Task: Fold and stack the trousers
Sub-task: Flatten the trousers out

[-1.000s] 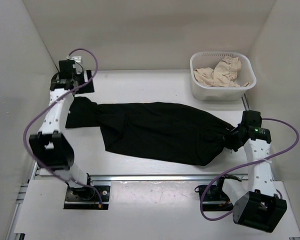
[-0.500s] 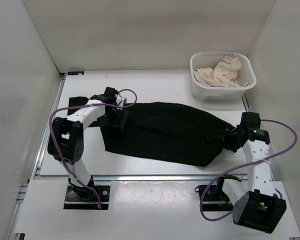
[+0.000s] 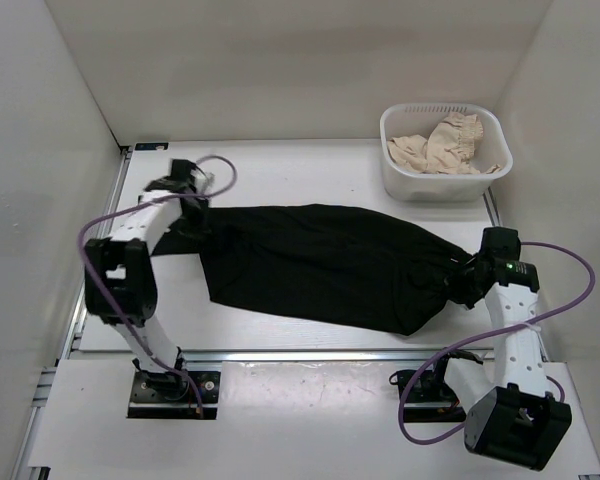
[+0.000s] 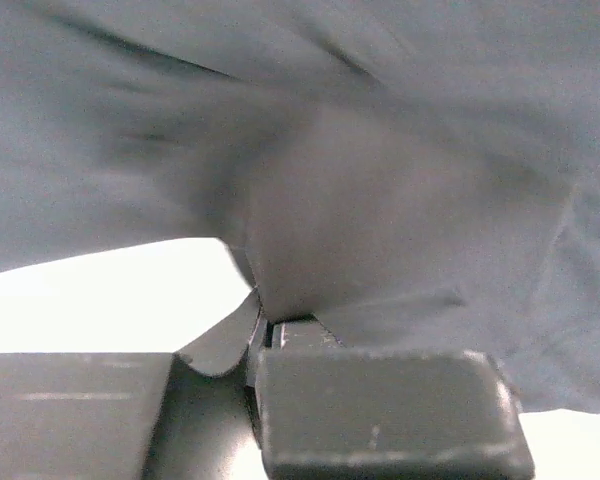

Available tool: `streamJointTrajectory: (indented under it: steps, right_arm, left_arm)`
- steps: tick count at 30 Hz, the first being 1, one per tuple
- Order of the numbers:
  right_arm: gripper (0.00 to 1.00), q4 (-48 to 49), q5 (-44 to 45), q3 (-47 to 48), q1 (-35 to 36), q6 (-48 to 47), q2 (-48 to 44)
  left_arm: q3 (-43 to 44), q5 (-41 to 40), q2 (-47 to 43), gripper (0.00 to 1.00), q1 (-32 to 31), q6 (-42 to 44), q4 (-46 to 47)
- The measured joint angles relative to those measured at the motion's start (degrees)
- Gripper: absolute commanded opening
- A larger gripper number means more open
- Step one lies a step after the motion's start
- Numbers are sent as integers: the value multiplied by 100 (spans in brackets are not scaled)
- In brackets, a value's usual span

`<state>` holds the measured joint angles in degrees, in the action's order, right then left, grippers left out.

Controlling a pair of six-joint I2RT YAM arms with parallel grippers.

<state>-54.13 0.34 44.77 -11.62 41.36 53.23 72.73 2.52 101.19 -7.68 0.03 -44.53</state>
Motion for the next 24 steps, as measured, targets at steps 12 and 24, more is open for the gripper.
streamJointTrajectory:
  steps: [12, 24]
  right_arm:
    - [0, -313, 234, 632, -111, -326, 37]
    - [0, -448, 289, 1451, -258, -614, 597]
  left_arm:
    - [426, -933, -1725, 14, 2940, -2, -518]
    - [26, -2109, -796, 16, 4266, 0, -927]
